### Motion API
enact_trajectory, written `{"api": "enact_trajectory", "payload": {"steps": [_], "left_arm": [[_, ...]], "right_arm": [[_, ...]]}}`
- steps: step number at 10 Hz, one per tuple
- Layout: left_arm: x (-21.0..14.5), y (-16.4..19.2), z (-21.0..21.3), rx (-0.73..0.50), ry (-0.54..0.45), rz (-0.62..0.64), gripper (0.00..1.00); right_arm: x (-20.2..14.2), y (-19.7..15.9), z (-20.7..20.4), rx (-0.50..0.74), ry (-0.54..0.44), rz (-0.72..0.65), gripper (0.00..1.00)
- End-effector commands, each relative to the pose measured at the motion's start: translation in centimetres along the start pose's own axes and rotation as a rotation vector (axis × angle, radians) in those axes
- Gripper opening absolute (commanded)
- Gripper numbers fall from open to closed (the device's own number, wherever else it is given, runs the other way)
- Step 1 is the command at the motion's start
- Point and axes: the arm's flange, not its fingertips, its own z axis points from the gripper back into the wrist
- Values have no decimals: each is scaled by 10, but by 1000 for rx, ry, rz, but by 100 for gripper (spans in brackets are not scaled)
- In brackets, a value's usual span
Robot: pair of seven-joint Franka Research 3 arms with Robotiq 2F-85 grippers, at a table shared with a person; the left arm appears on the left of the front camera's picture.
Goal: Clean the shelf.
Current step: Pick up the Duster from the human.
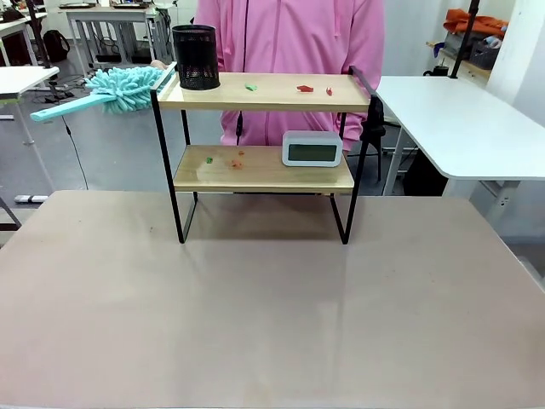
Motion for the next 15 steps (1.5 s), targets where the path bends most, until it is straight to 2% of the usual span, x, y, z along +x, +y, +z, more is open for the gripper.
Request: {"api": "enact_trajectory", "payload": {"steps": [1,7,12,13,14,15], "left_arm": [[6,13,-24,18,73,74,100],[2,34,-89,7,176,169,100],[2,36,-95,-7,221,194,100],[2,35,-96,-26,234,183,51],[1,35,-98,-35,243,190,42],[0,35,-100,-47,250,187,0]], "right_arm": [[1,0,-1,15,-10,27,100],[1,0,-1,15,-10,27,100],[1,0,-1,15,-10,27,100],[1,0,-1,15,-10,27,100],[1,0,-1,15,-10,27,100],[1,0,-1,15,-10,27,100]]}}
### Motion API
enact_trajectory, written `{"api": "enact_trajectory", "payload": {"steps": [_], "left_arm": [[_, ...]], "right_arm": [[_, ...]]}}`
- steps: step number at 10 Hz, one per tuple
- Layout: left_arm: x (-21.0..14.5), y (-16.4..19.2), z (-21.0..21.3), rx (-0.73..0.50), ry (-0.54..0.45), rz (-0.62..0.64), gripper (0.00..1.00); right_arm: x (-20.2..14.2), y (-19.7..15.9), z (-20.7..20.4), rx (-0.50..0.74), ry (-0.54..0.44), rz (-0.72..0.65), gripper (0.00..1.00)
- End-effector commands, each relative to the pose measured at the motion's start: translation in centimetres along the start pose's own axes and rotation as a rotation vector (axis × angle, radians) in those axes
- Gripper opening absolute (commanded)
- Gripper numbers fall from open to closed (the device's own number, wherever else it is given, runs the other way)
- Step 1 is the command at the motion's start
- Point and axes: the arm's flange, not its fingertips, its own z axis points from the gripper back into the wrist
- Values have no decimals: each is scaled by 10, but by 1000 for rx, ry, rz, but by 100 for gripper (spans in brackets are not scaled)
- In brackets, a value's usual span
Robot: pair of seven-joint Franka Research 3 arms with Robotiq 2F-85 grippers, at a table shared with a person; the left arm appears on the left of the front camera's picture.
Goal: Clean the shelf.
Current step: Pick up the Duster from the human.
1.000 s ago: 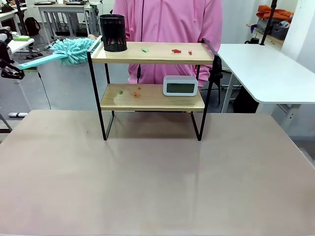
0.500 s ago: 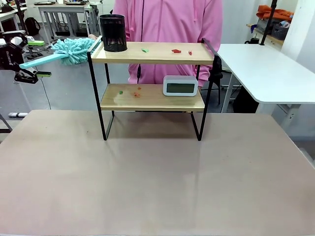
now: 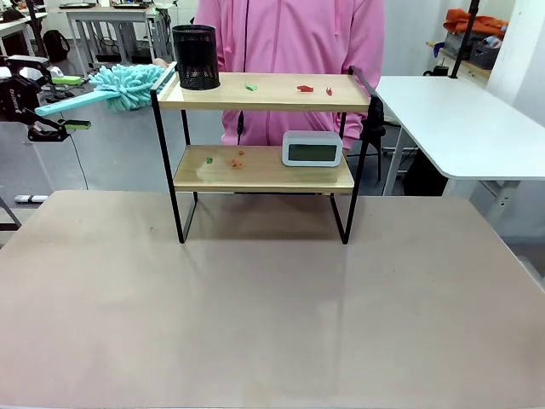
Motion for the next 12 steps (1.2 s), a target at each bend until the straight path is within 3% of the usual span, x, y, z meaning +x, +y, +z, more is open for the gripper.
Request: {"api": "enact_trajectory", "payload": {"steps": [1,2,3,5,10,12], "left_arm": [[1,-4,1,-29,19,9,0],[1,-3,1,-32,17,9,0],[0,-3,1,-38,13,5,14],[1,-4,1,-39,-9,-8,0],[3,-3,1,-45,-25,-18,0],[-7,-10,20,-47,-62,-70,0]], "right_arm": [[2,0,-2,16,-11,24,100],[2,0,-2,16,-11,24,100],[2,0,-2,16,-11,24,100],[2,0,-2,16,-11,24,100],[2,0,-2,16,-11,24,100],[2,0,-2,16,-11,24,100]]}}
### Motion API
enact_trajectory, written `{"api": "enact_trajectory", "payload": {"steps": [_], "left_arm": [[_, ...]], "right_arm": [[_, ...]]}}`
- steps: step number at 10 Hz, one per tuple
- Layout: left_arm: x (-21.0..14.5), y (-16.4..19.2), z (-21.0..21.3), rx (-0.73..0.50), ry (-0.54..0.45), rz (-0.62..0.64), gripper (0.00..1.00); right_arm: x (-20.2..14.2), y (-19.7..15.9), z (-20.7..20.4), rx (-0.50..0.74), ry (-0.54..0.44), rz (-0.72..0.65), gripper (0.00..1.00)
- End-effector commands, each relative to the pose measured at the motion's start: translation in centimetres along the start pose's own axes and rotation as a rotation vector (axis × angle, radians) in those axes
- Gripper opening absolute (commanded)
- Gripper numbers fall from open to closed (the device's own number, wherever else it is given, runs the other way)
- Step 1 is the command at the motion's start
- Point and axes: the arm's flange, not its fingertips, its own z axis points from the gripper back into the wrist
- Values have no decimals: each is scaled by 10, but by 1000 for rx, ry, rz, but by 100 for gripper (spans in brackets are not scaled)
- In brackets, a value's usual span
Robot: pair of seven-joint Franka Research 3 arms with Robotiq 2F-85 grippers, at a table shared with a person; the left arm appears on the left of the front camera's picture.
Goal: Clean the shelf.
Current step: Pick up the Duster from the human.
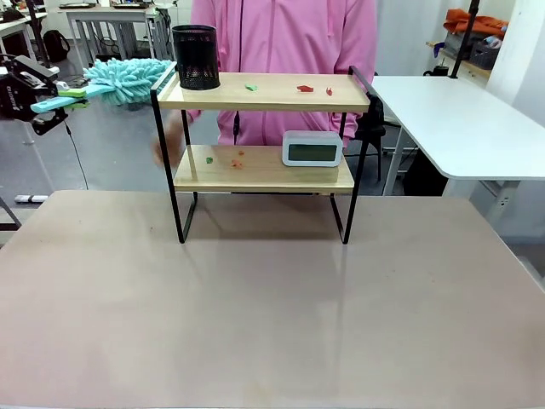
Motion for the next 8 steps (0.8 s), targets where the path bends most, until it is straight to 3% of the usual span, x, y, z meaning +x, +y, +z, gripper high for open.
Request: {"api": "enact_trajectory", "payload": {"steps": [1,3,5,6,8], "left_arm": [[-26,-11,38,-14,-58,-71,0],[-72,7,86,1,-109,-52,0],[-123,50,104,107,-48,37,0],[-143,74,111,220,-71,25,0],[-166,92,125,258,-16,2,0]], "right_arm": [[2,0,-3,17,-11,24,100],[2,0,-3,17,-11,24,100],[2,0,-3,17,-11,24,100],[2,0,-3,17,-11,24,100],[2,0,-3,17,-11,24,100]]}}
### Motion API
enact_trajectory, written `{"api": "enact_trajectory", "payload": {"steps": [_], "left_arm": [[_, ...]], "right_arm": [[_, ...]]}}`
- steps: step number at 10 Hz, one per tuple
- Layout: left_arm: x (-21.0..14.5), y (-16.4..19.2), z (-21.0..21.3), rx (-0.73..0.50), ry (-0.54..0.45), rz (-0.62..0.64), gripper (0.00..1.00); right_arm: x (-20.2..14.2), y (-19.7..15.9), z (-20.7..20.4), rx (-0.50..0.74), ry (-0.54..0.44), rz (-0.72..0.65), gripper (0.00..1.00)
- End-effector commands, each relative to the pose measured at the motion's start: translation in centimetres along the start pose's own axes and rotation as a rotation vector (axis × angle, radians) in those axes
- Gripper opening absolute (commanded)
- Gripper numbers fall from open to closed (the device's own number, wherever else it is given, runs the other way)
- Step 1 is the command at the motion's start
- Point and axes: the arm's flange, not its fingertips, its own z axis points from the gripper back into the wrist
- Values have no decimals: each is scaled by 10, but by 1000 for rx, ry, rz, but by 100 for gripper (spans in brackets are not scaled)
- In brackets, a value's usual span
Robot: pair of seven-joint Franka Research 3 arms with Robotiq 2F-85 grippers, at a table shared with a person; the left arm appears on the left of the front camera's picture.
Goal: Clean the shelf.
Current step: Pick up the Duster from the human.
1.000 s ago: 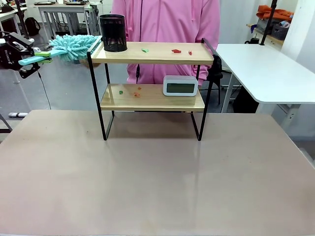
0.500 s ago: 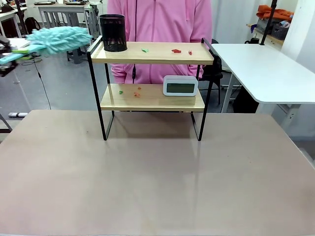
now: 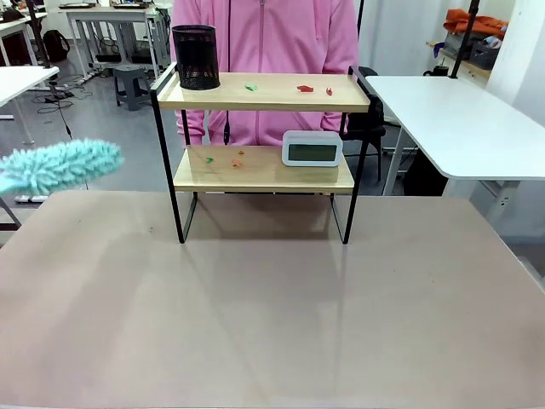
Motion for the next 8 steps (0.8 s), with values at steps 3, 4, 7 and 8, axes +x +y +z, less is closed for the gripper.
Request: {"api": "enact_trajectory", "payload": {"steps": [3,4,7,8], "left_arm": [[-6,6,-1,41,37,-44,0],[-6,6,-1,41,37,-44,0],[-6,6,-1,41,37,-44,0],[-6,6,-1,41,37,-44,0]], "right_arm": [[2,1,-2,19,-11,24,100],[2,1,-2,19,-11,24,100],[2,1,-2,19,-11,24,100],[2,1,-2,19,-11,24,100]]}}
